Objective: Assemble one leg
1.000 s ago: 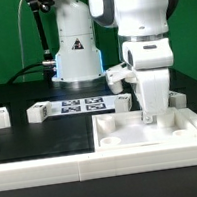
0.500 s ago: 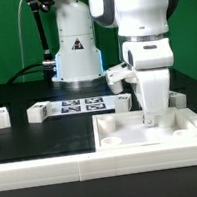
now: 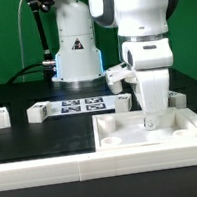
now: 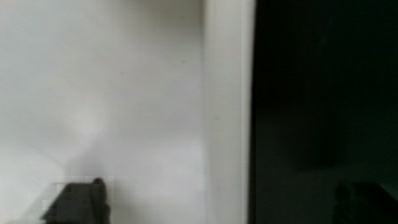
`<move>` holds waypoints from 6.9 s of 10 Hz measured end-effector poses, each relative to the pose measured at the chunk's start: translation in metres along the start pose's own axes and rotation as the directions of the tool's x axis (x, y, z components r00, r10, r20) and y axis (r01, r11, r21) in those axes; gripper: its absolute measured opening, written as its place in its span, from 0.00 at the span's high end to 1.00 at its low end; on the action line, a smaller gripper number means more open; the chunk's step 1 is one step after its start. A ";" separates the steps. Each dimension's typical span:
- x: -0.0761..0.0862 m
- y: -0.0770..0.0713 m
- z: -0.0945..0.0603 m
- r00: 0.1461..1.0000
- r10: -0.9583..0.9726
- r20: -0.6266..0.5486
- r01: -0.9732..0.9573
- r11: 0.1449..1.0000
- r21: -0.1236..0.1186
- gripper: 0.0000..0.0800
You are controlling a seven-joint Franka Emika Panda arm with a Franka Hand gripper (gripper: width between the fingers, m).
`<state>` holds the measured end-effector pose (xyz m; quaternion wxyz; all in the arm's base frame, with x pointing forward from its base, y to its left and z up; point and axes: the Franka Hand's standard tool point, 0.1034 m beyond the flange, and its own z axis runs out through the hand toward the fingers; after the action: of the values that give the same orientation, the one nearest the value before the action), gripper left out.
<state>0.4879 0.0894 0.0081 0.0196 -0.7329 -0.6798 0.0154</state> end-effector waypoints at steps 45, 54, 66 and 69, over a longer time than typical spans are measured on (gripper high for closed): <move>0.084 -0.100 0.009 0.157 0.445 0.882 -0.909 0.413 -0.046 0.51; 0.081 -0.090 -0.010 0.179 0.463 0.868 -0.914 0.405 -0.028 0.64; 0.043 -0.006 -0.112 0.379 0.783 0.493 -0.907 0.420 0.029 0.63; 0.042 0.014 -0.126 0.399 0.877 0.269 -0.910 0.414 0.003 0.63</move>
Offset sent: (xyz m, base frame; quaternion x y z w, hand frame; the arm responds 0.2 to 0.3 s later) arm -0.0202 0.0114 0.0520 -0.0278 -0.0309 0.0537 0.9977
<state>0.5108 0.1296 0.1332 -0.0143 -0.9720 -0.1744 0.1571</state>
